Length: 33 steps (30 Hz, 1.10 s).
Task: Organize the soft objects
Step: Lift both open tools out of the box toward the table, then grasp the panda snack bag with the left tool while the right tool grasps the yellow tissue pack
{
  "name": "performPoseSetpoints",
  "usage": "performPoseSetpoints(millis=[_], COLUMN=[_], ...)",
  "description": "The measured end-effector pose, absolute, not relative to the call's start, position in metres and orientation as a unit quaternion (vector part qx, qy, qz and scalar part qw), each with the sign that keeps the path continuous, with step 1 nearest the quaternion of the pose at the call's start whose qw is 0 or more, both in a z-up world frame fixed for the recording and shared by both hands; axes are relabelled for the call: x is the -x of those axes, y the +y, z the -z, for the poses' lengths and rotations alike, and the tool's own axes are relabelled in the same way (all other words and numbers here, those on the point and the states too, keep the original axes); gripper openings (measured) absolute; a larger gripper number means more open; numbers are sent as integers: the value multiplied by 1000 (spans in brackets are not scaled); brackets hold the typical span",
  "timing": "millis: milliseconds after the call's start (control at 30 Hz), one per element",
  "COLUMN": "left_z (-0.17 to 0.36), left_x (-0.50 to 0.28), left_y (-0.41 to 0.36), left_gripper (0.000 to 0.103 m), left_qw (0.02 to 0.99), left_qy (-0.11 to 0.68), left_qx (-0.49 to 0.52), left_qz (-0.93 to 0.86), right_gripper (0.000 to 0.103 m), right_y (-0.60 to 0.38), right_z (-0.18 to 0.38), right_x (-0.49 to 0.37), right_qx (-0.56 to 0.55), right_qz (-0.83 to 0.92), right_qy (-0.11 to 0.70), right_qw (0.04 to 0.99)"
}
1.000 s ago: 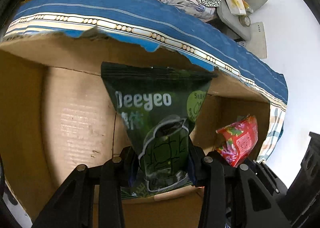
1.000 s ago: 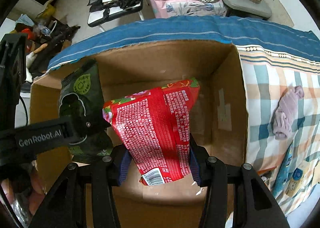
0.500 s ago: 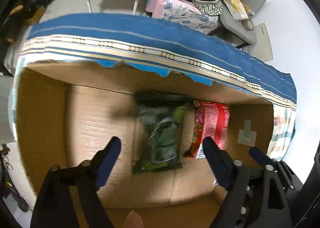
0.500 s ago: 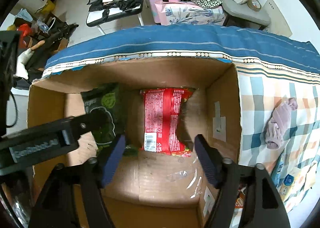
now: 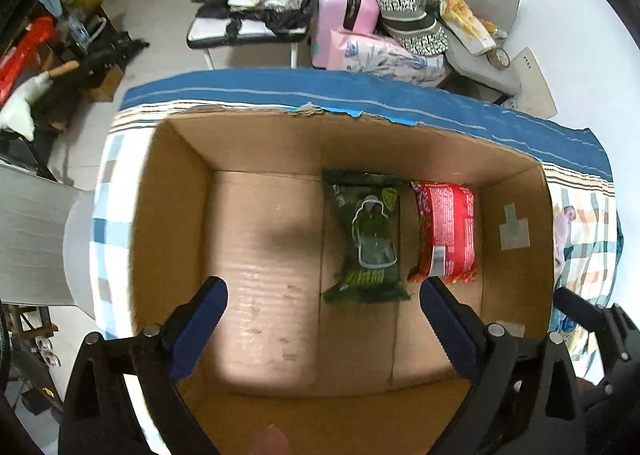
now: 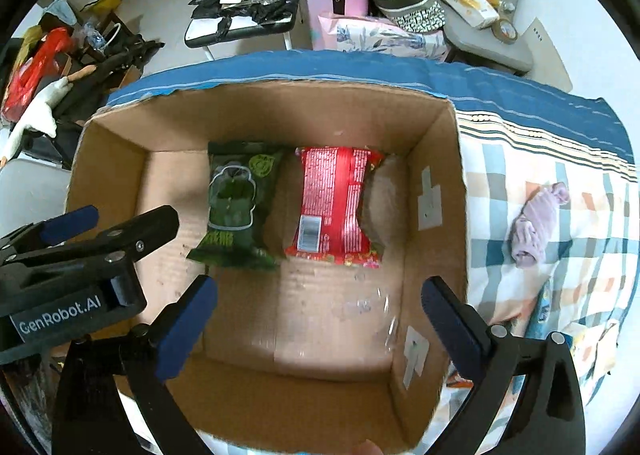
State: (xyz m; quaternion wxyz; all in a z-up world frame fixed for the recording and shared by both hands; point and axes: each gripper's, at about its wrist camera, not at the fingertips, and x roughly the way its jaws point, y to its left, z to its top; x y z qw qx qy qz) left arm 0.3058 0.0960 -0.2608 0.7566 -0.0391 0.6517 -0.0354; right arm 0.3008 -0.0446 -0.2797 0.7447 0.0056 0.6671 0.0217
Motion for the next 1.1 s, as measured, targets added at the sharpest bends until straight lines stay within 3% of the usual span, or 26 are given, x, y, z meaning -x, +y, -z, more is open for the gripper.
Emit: performPoseSetpoints(millis=[667, 900, 1100], left_z=[160, 127, 159], left_x=[-211, -192, -194], left_y=[91, 20, -71], left_gripper=[99, 99, 99], left_qw=[817, 830, 791], left_qy=[576, 556, 605], left_qx=[31, 29, 53], left_qz=[-2, 23, 71], right_gripper=[103, 103, 103], right_y=[-66, -139, -248], right_z=[188, 159, 160], right_x=[-209, -179, -149], right_qx=[-40, -106, -152], right_qz=[-52, -42, 25], right_qy=[605, 579, 580], right_qw=[793, 808, 800])
